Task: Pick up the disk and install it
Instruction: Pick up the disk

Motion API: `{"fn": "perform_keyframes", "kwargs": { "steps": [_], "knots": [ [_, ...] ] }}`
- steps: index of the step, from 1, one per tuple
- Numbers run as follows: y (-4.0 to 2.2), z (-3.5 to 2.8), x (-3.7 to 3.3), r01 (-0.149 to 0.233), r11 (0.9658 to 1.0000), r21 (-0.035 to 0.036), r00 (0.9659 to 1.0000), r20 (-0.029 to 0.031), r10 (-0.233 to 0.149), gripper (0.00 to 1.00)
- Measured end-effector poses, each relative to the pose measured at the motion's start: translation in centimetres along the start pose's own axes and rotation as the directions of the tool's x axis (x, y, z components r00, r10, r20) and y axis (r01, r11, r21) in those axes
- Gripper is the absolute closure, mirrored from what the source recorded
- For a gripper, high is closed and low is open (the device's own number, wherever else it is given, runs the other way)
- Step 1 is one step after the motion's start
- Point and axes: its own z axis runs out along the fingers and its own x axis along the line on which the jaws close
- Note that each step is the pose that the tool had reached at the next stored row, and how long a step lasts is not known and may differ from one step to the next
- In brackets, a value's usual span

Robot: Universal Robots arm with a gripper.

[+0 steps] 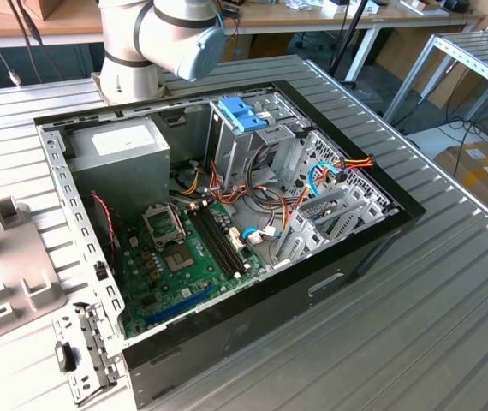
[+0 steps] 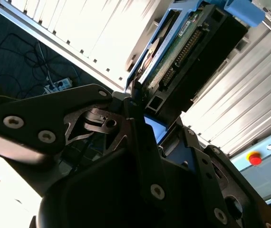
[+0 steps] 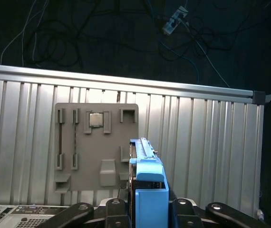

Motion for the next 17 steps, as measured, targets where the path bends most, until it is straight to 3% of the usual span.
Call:
{"fn": "perform_keyframes", "kwargs": {
  "steps": [17],
  "knots": [
    [-1.8, -0.1, 0.22, 0.0, 1.0, 0.0, 1.0, 0.0, 0.0, 0.63]
  ]
}}
